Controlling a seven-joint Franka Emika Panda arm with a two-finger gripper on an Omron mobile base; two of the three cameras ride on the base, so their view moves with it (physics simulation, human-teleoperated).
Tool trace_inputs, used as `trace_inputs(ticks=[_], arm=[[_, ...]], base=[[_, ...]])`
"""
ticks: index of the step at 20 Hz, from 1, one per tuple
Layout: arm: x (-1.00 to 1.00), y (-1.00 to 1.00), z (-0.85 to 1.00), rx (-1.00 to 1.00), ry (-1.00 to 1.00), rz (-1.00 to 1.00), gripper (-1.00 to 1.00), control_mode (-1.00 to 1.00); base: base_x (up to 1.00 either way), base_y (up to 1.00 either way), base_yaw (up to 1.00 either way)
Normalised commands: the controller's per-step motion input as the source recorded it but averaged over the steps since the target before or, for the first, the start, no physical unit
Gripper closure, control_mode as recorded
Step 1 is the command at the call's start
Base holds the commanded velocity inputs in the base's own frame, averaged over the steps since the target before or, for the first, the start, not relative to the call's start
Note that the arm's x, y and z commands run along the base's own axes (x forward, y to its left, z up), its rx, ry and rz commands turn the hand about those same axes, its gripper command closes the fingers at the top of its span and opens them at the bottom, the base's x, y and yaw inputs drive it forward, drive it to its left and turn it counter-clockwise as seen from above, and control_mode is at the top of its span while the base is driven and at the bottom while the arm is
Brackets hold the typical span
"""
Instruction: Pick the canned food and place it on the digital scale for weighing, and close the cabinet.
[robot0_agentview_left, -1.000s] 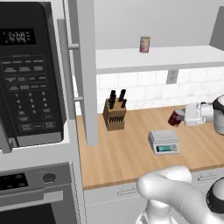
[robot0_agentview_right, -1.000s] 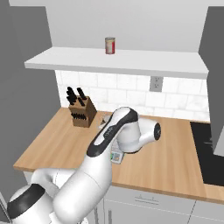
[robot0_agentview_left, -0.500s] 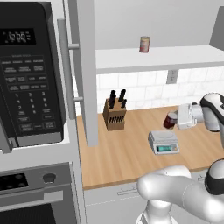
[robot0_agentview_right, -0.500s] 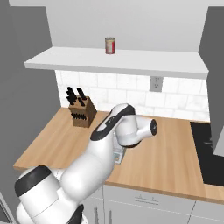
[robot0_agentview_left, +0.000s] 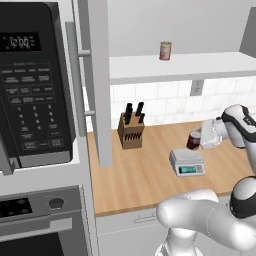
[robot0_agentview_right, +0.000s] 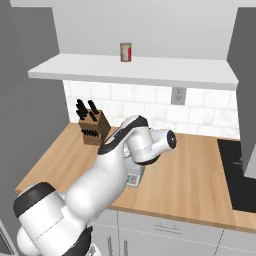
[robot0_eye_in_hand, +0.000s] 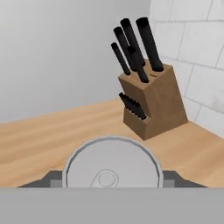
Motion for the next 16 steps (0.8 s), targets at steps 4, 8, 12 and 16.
trace_inputs(ticks=[4,8,12,16], arm=[[0.37,0.0,-0.31,-0.02,0.16,-0.01,1.0,-1.0],[0.29,-0.01,-0.27,0.0,0.1,0.0,1.0,-1.0],[0.19,-0.12,-0.25,0.0,0.0,0.04,1.0,-1.0],[0.0,-0.32,-0.16,0.05,-0.13,0.14,1.0,-1.0]], base=[[0.0,0.0,0.0],[0.0,0.0,0.0],[0.0,0.0,0.0],[0.0,0.0,0.0]])
